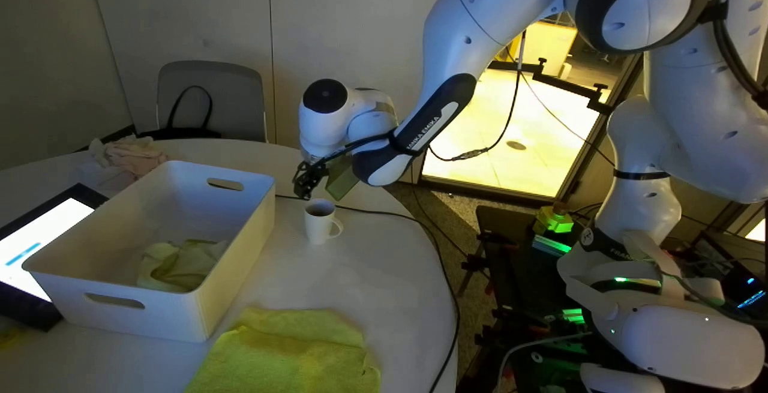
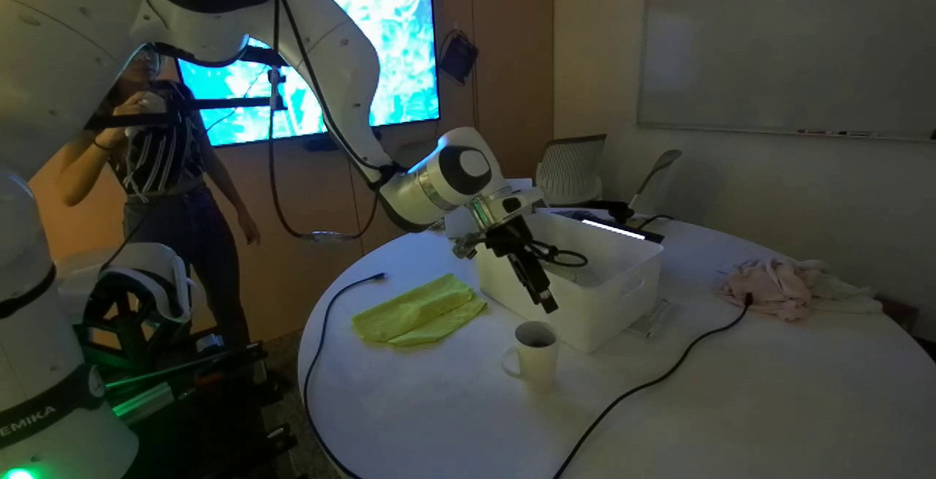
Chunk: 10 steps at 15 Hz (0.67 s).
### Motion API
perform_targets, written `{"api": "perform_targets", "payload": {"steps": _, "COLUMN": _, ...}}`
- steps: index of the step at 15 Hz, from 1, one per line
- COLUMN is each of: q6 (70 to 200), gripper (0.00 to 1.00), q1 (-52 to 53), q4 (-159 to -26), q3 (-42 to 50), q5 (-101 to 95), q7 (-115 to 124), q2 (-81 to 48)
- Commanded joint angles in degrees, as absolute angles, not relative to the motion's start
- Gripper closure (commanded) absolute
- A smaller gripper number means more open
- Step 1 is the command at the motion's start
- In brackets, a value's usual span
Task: Pick up the clothes from the table and put them in the box and pick up the black objects from the table and put them in the cup
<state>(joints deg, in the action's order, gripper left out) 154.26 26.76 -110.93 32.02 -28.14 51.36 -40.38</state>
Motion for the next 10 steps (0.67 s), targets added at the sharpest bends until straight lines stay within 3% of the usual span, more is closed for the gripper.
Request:
{"api": "perform_targets", "payload": {"steps": 1, "q6": 154.99, "gripper": 0.0, "q1": 29.07, "q4": -114.68, "q3": 33.21, "q5": -32.41, "q7": 55.91, "q2": -37.44}}
{"api": "perform_targets", "payload": {"steps": 10, "q6": 159.58, "gripper": 0.0, "q1": 22.93, "q4": -127.43, "q3": 15.82, "q5": -30.28, "q7": 40.4, "q2": -28.09}}
